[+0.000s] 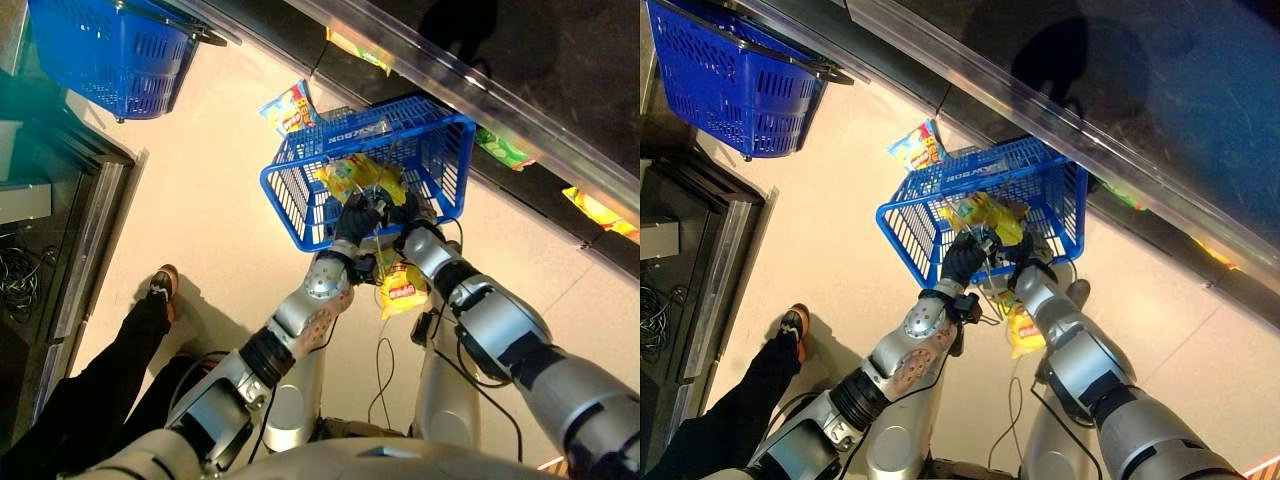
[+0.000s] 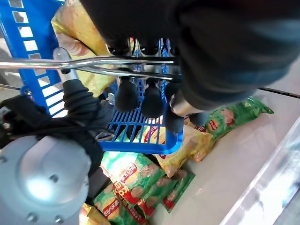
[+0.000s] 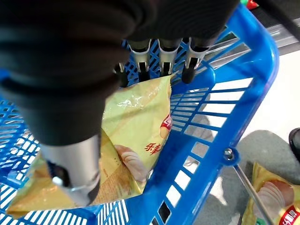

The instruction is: Pick up the snacks into the basket

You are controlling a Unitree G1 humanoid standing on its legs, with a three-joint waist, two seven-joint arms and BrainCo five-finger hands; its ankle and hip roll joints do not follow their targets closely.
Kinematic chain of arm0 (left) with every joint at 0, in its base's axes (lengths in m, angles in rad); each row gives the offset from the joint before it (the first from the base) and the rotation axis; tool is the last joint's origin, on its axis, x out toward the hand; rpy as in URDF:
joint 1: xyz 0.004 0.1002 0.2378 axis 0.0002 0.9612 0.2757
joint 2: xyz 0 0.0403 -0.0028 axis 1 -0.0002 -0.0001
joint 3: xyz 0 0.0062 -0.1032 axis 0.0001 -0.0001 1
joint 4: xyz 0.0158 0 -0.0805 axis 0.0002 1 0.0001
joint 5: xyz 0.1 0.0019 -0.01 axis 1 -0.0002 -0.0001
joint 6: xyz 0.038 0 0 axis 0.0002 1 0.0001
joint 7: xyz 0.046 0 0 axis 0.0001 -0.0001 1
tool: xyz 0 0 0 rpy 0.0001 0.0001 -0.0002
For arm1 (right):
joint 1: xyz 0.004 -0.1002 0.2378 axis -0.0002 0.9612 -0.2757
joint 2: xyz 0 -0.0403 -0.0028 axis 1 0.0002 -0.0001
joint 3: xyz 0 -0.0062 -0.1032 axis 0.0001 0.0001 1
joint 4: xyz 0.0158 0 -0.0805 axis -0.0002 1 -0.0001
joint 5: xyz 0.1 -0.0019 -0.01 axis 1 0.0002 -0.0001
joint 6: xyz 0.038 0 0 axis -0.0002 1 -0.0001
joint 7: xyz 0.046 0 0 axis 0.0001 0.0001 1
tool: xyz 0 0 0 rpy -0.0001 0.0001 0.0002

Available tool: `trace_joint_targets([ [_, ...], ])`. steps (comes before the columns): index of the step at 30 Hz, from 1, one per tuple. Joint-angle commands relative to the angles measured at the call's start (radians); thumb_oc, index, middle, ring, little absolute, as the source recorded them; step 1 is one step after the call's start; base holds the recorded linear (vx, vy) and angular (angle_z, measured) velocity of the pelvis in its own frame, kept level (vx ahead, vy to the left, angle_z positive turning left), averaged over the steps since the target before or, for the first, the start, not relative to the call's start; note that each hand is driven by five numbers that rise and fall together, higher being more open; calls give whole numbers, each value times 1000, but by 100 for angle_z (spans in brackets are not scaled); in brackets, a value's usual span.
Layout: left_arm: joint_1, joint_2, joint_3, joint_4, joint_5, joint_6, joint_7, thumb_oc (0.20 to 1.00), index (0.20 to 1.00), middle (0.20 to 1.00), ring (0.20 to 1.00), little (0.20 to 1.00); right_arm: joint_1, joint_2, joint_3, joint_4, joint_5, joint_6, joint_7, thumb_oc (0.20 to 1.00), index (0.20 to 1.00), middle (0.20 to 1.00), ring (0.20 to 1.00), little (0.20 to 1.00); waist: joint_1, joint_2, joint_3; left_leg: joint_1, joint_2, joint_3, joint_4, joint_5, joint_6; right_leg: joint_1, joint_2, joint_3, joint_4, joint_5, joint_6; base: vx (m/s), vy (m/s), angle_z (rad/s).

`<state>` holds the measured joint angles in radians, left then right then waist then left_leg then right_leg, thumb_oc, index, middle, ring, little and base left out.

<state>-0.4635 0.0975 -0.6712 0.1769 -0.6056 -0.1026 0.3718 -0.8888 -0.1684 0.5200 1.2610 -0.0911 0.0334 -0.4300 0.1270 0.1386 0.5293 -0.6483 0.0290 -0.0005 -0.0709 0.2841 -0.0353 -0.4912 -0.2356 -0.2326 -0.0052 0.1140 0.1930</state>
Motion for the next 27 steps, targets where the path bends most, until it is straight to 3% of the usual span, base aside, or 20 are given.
trace_joint_targets([
  [1, -40, -48, -38, -154, 7, -61, -32, 200, 200, 200, 200, 200, 5, 15, -44, 7, 41, -13, 18, 1000, 1000, 1000, 1000, 1000, 12, 59, -9, 36, -77, 46, -15, -83, -17, -156, 18, 20, 42, 101, -39, 0, 0, 0],
  [7, -22, -12, 54, -59, 58, -52, -4, 200, 200, 200, 200, 200, 172, 8, -62, -91, 134, -55, 30, 1000, 1000, 1000, 1000, 1000, -31, 11, -9, 76, -68, 56, -16, -91, -13, -128, 27, 33, 43, 96, -40, 1, 5, 1],
  [12, 47, 54, 213, 140, 223, -26, 47, 200, 200, 200, 200, 200, 434, -71, -109, -394, 229, -134, 71, 1000, 1000, 1000, 1000, 1000, -100, -60, -9, 154, -57, 81, -16, -102, -9, -68, 43, 54, 50, 81, -43, 8, 5, -3],
  [16, 89, 77, 301, 244, 280, -21, 70, 200, 200, 200, 200, 200, 558, -119, -176, -547, 250, -167, 70, 1000, 1000, 1000, 1000, 1000, -130, -85, -9, 208, -48, 92, -16, -102, -7, -21, 51, 62, 61, 66, -46, 16, -34, -17],
  [21, 135, 98, 430, 517, 370, 11, 60, 200, 200, 200, 200, 200, 728, -176, -260, -787, 248, -215, 130, 1000, 1000, 1000, 1000, 1000, -169, -113, -9, 369, -6, 115, -16, -113, -11, 113, 105, 88, 118, -9, -71, 12, -80, -21],
  [24, 131, 93, 465, 676, 417, 31, 54, 200, 200, 200, 200, 200, 743, -187, -274, -835, 252, -230, 148, 1000, 1000, 1000, 1000, 1000, -177, -126, -9, 425, 18, 124, -16, -106, -21, 174, 131, 98, 118, -22, -81, 26, -148, -27],
  [25, 152, 81, 507, 830, 450, 49, 49, 200, 200, 200, 200, 200, 776, -190, -286, -879, 260, -245, 163, 1000, 1000, 1000, 1000, 1000, -178, -138, -51, 452, 46, 129, -16, -102, -33, 208, 153, 110, 110, -32, -87, 52, -195, -25],
  [27, 161, 69, 530, 899, 458, 55, 44, 200, 200, 200, 200, 200, 793, -193, -290, -900, 262, -251, 172, 1000, 1000, 1000, 1000, 1000, -178, -145, -76, 460, 59, 127, -16, -96, -39, 221, 164, 121, 101, -34, -89, 91, -176, -30],
])
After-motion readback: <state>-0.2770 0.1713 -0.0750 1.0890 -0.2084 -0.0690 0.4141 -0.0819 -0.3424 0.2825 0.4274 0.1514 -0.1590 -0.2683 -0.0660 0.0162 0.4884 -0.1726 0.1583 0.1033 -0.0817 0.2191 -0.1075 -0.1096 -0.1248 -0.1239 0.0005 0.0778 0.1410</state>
